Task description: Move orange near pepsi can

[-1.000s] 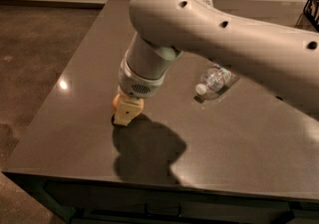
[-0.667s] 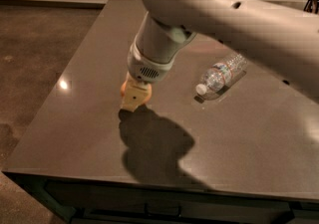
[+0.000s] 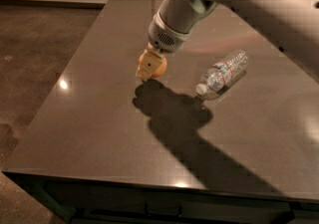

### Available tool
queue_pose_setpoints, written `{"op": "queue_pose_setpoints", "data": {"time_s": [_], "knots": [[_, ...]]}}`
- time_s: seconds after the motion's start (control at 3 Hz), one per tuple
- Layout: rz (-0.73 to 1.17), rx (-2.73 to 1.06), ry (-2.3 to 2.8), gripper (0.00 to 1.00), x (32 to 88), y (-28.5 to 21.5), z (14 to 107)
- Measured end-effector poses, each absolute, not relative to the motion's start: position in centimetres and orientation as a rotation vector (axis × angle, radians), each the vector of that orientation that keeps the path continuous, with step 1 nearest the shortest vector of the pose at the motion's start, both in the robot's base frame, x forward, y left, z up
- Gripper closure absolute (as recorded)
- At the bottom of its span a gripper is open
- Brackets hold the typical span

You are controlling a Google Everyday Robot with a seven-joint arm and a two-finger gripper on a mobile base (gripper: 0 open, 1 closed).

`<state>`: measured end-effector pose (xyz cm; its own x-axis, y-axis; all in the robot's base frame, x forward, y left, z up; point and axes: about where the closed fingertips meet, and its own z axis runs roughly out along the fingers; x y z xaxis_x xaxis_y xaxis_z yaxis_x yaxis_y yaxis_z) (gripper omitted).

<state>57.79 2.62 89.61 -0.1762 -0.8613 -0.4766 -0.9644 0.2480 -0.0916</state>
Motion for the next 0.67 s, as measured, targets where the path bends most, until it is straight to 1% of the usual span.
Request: {"op": "queue_pose_setpoints", "data": {"time_s": [0.67], "knots": [[0.310,-1.352,2.277,1.00,64.7,-0.1,87.2]]}}
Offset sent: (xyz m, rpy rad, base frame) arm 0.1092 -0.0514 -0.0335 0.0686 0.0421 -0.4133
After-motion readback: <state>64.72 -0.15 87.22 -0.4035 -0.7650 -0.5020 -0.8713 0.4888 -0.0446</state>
